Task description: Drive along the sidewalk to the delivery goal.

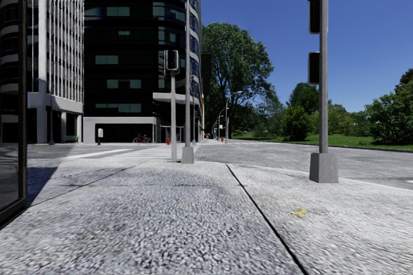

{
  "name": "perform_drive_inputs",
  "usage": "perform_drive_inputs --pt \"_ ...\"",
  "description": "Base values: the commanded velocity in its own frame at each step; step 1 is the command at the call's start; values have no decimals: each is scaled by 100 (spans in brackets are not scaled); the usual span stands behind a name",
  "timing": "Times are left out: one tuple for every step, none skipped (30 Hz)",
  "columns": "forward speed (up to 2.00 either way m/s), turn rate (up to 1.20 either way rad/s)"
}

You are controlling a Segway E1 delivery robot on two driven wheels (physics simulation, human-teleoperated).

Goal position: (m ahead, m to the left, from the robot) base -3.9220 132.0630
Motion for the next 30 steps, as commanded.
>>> perform_drive_inputs --pt "160 0" --pt "160 0" --pt "160 0" --pt "160 0" --pt "160 0" --pt "160 0" --pt "160 0" --pt "160 0" --pt "160 0" --pt "160 0" --pt "160 0" --pt "160 0" --pt "160 0" --pt "160 0" --pt "160 0" --pt "160 0" --pt "160 0" --pt "160 0" --pt "160 0" --pt "160 0" --pt "160 0" --pt "160 0" --pt "160 0" --pt "160 0" --pt "160 0" --pt "160 0" --pt "160 0" --pt "160 0" --pt "160 0" --pt "160 0"
